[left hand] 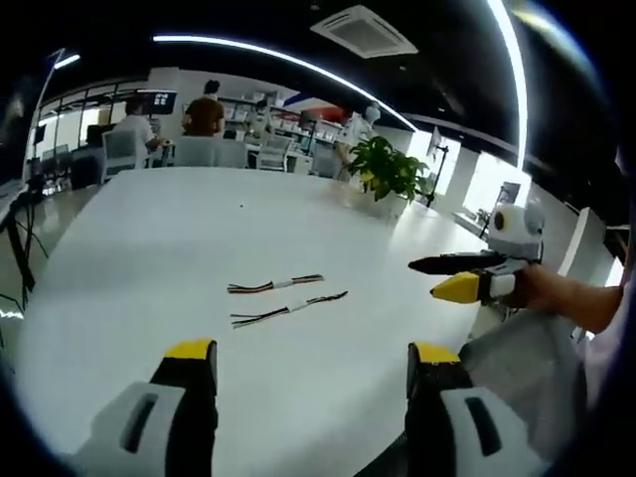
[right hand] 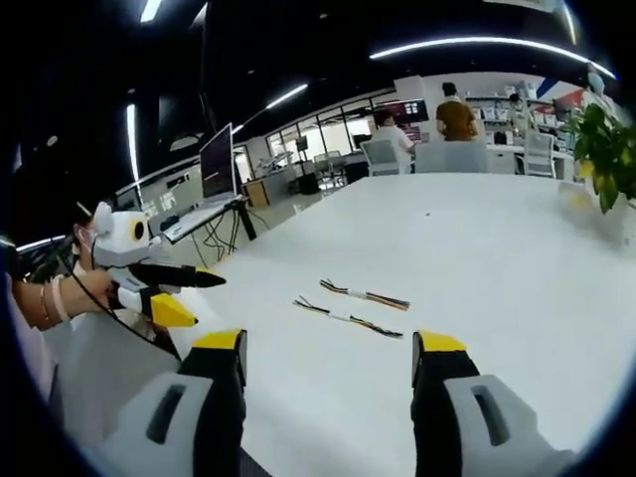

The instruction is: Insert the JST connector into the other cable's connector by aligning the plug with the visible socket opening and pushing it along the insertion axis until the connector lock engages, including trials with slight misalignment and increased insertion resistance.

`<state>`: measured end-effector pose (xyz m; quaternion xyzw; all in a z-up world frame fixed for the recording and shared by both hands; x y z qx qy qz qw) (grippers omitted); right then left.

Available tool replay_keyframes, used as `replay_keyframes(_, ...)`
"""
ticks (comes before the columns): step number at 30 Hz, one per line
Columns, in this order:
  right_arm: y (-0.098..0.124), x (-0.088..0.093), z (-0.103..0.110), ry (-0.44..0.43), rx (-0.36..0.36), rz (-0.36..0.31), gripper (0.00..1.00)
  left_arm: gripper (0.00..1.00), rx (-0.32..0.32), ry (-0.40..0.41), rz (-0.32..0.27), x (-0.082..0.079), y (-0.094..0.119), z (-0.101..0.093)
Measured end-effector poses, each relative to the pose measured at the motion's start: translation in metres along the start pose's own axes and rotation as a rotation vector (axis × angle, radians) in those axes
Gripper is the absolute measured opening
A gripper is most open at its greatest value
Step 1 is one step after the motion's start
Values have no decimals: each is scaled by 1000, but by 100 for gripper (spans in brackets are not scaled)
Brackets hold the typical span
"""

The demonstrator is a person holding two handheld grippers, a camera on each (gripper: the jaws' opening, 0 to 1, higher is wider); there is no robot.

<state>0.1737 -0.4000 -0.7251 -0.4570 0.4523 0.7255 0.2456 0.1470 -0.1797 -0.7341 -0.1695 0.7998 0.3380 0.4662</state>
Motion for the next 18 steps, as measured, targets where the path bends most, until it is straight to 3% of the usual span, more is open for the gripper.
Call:
replay_keyframes(10, 0, -3, -8, -21, 44, -11, 66, 76, -12, 13, 26, 5, -3, 3)
replay_keyframes(13, 0, -2, -12, -12, 65, -10, 66, 75, -37, 63, 57, 13, -1, 8)
replay_keyframes(18, -2, 1, -12, -10, 64, 13, 67, 76, -32, 49, 32, 9, -1, 6)
Point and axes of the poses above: the point that each gripper's makers call its tool centre point, and the gripper's own axes: y roughly backward along the fingers, z roughly to its left, x roughly out of its underside, the point moved 5 cm from there along y, roughly backward along the fingers, and after that the axes turned 15 degrees about x, right-handed, at the moved point
